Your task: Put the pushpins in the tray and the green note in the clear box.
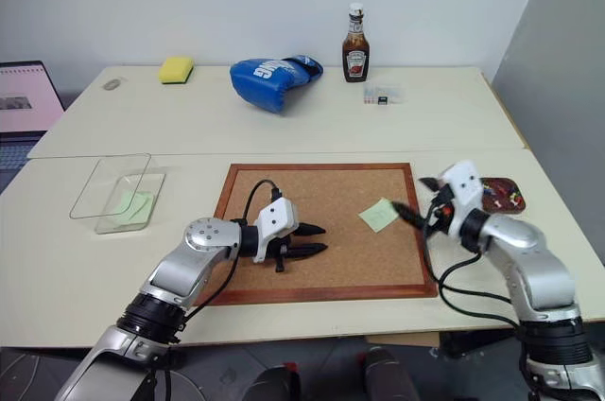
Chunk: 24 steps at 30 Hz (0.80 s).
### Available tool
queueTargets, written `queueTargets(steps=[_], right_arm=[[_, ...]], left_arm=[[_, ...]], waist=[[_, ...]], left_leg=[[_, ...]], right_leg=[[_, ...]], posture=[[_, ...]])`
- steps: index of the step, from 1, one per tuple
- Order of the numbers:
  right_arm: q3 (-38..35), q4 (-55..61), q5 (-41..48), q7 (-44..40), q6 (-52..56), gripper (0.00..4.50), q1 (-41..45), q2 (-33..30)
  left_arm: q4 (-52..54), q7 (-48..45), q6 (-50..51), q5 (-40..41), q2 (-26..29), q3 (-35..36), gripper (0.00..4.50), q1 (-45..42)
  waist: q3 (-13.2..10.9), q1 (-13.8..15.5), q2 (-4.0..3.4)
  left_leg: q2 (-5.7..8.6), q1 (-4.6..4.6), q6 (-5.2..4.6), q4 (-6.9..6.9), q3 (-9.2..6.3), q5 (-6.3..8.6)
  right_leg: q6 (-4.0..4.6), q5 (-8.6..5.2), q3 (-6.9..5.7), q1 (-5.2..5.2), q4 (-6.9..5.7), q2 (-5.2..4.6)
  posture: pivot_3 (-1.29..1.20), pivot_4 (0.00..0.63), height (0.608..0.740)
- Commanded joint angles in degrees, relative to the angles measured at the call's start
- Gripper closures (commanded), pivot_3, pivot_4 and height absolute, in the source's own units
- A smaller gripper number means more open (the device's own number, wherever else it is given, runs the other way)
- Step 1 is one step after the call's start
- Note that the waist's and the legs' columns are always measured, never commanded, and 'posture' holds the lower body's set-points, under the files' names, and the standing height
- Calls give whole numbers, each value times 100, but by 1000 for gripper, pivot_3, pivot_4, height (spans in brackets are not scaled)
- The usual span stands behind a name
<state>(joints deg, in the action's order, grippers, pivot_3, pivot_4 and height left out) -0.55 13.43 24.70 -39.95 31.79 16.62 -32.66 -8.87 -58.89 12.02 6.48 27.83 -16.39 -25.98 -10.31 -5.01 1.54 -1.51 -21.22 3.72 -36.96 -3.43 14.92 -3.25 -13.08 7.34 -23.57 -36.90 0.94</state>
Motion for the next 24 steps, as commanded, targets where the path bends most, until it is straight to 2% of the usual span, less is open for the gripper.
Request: queueTargets(steps=[1,8,13,24], right_arm=[[341,-333,-357,65,-254,49,274,211],[368,-1364,-878,301,-778,49,526,455],[433,-1655,-931,171,-780,49,467,522],[367,-1522,-895,76,-708,2110,428,620]], left_arm=[[-83,37,71,-193,46,-114,2732,92],[17,43,103,-182,118,-73,2732,177],[80,62,144,-181,134,-76,2732,219],[3,58,147,-172,110,-114,2732,134]], waist=[[0,0,1],[-2,0,3],[-2,0,3],[-2,-3,3]], left_leg=[[0,2,0,0,0,0],[0,1,0,5,2,0],[-1,-4,0,10,1,1],[-1,-1,0,6,1,1]], right_leg=[[0,0,0,0,0,0],[0,0,-1,-2,1,0],[1,-1,-3,-5,0,0],[1,-1,-3,-5,-1,0]], posture=[[0,150,740],[0,150,740],[0,150,740],[0,150,740]])
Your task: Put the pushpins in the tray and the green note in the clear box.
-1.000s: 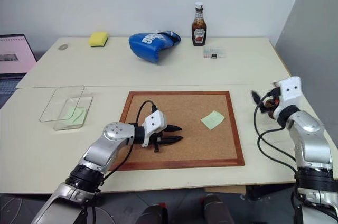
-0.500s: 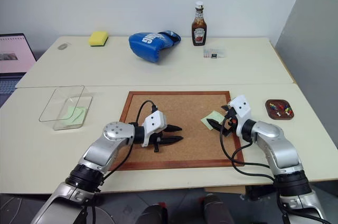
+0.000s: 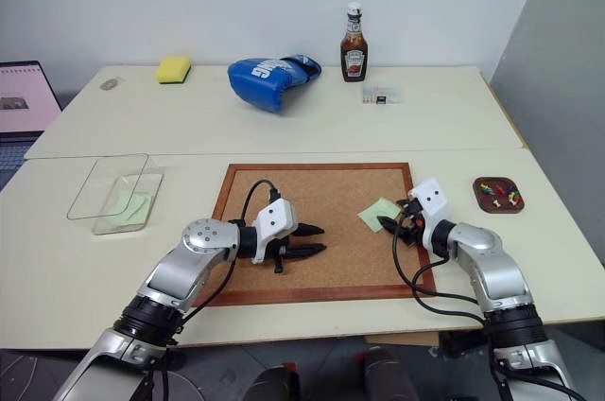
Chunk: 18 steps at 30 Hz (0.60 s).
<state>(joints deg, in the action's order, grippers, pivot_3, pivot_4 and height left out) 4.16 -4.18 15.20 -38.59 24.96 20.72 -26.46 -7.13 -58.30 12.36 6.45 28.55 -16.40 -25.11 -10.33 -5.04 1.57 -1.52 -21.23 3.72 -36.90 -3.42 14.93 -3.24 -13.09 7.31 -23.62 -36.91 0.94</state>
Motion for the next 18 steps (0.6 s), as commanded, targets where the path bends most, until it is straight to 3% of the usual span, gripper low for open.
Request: queueTargets(steps=[1,10,15,18], right_arm=[[-115,241,63,-60,-18,2389,25,3],[-262,435,288,-152,119,4397,34,2],[-352,918,534,-247,397,4463,100,-84],[-317,1387,729,-431,702,4463,190,-264]], left_arm=[[-180,-4,108,-169,33,-113,2732,39],[-174,16,127,-160,26,-99,2732,69],[-194,57,185,-71,27,35,2732,27],[-51,103,700,483,-54,508,2732,-140]], waist=[[0,0,0],[0,0,0],[0,0,0],[-7,-1,0]], left_leg=[[0,0,0,0,0,0],[0,0,0,-1,0,0],[0,0,0,0,-1,0],[0,-1,0,-1,-1,0]], right_leg=[[0,0,0,0,0,0],[0,0,1,0,0,0],[0,0,0,0,0,0],[0,0,1,-1,1,0]], posture=[[0,150,740],[0,150,740],[0,150,740],[0,150,740]])
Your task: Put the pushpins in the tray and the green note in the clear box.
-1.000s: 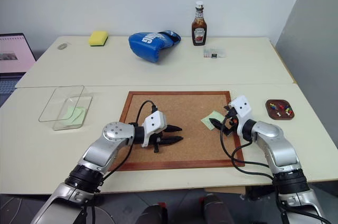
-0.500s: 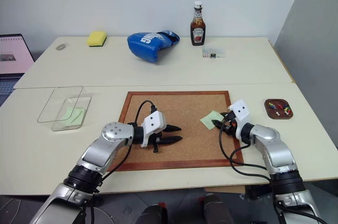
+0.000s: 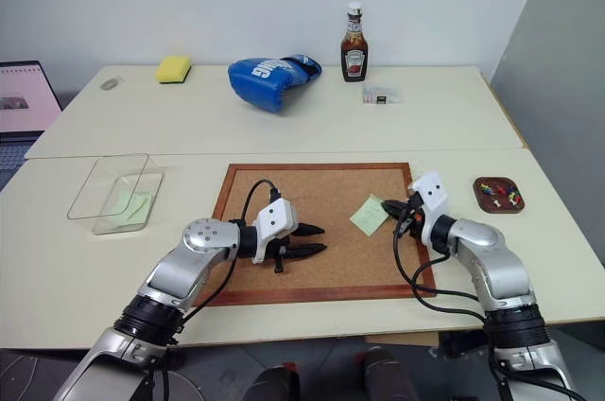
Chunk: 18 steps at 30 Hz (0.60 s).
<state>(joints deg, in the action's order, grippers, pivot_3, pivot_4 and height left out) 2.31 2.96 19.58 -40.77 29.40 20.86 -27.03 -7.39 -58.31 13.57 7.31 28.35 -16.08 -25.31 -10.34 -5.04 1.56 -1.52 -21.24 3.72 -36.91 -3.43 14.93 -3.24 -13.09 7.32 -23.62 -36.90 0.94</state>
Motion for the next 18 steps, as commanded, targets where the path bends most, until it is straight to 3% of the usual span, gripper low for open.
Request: queueTargets(steps=[1,5,9,13,18], right_arm=[[-135,761,331,-242,320,4463,181,-241],[-74,1096,357,-326,406,4500,287,-406],[83,1270,298,-432,408,4500,416,-478],[302,1427,221,-440,368,4500,500,-403],[453,1643,323,-433,478,4500,620,-264]], left_arm=[[33,117,738,549,-60,591,2732,-160],[401,-193,2012,1776,2,1313,2137,-409],[599,-445,2618,2242,229,1489,1330,-472],[730,-328,3283,2767,105,1672,513,-602],[743,-189,3510,3022,-107,1698,513,-730]], waist=[[-8,-2,2],[-13,-11,3],[-19,-11,2],[-19,7,3],[-21,15,4]], left_leg=[[0,-4,0,0,0,0],[-7,-62,-1,-5,-7,-1],[-7,-76,1,0,-13,1],[-6,-81,3,3,-18,4],[-4,-86,3,0,-23,5]], right_leg=[[0,0,0,-5,-1,0],[-3,2,-10,-61,-10,6],[-29,17,-16,-68,-3,6],[-30,4,-21,-68,0,4],[-31,2,-25,-70,-1,2]], posture=[[0,150,740],[0,150,740],[0,150,740],[0,150,740],[0,150,740]])
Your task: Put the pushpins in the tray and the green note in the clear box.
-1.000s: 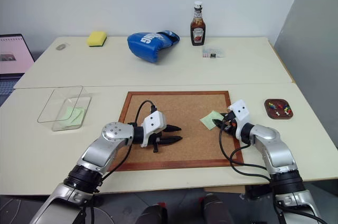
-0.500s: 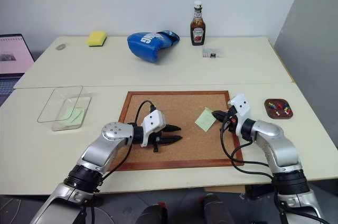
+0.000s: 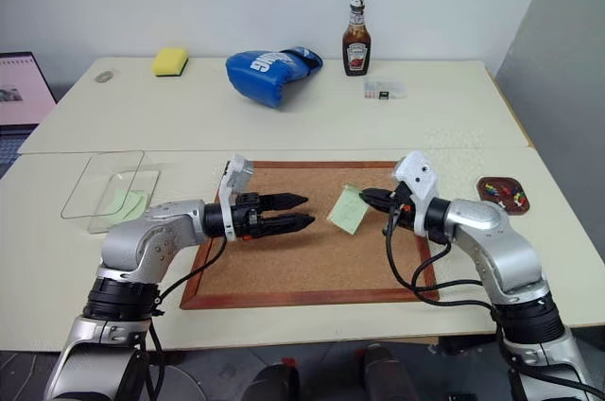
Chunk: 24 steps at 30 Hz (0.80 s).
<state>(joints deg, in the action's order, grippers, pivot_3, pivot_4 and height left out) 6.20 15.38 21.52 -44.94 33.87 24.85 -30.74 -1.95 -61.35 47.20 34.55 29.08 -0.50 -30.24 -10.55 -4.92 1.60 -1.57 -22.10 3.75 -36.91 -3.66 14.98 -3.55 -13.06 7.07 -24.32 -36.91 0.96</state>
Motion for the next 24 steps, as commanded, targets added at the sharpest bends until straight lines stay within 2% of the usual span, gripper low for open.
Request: queueTargets(steps=[1,6,13,24], right_arm=[[101,453,146,-5,61,4500,249,146],[156,603,198,39,176,4500,332,281],[163,715,243,57,260,4500,354,340],[177,755,335,107,349,4500,408,395]], left_arm=[[186,143,192,350,-229,144,513,-280],[250,92,155,275,-245,-71,513,-230],[353,60,124,275,-230,-228,1665,-47],[311,211,106,359,-306,-128,3738,-61]], waist=[[0,3,0],[0,-4,0],[0,5,0],[0,6,0]], left_leg=[[0,0,0,-2,0,0],[0,6,1,-2,-3,-1],[0,3,1,-1,-5,0],[0,4,1,-3,-4,-1]], right_leg=[[0,0,0,0,-1,0],[0,0,-2,2,-5,0],[0,0,-3,2,-4,0],[0,0,-3,2,-5,0]], posture=[[0,150,740],[0,150,740],[0,150,740],[0,150,740]])
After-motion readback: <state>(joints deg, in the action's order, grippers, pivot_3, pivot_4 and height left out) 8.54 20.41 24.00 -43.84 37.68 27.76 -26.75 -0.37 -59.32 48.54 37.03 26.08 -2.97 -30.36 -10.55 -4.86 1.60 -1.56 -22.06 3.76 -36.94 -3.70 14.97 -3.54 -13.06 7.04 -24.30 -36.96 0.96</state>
